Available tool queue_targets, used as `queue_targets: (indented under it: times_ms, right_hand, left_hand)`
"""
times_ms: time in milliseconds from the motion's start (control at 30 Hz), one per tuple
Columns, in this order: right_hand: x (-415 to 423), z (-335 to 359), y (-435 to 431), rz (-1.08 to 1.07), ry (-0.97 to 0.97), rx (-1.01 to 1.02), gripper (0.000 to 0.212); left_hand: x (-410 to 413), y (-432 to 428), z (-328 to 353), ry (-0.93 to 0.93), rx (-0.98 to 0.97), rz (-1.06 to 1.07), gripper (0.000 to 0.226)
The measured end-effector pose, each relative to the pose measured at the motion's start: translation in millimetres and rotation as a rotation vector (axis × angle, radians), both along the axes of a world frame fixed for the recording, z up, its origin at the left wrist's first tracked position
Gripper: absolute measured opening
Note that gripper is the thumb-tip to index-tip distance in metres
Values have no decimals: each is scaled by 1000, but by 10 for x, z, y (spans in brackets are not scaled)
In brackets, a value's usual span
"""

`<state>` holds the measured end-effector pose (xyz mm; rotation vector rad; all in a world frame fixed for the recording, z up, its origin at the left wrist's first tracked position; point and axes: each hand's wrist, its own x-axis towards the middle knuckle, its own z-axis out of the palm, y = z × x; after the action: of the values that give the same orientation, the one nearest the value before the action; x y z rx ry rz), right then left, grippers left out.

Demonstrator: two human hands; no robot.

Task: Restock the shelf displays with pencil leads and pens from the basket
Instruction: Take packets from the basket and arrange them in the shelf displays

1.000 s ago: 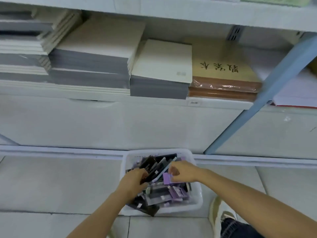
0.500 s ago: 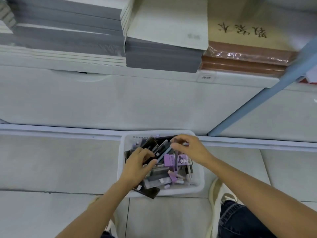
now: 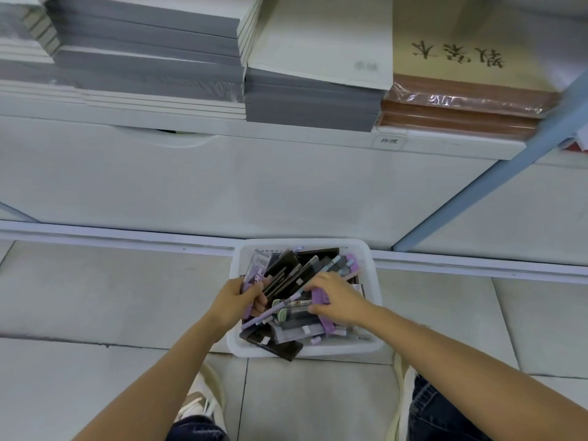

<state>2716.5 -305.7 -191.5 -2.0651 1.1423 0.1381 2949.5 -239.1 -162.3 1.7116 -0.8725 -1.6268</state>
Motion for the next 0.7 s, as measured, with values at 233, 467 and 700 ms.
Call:
queue_targets:
  times_ms: [233, 467, 700]
  right_hand:
    - [267, -242, 60, 150, 189, -275, 46]
    - [102, -173, -82, -8, -38, -79, 21]
    - [84, 255, -276, -382, -401, 222, 19]
  left_hand:
    - [-7, 55, -45, 43, 8, -51, 15]
    - [-8, 26, -49, 24, 20, -36, 16]
    - [-130, -106, 9, 123, -22, 111, 11]
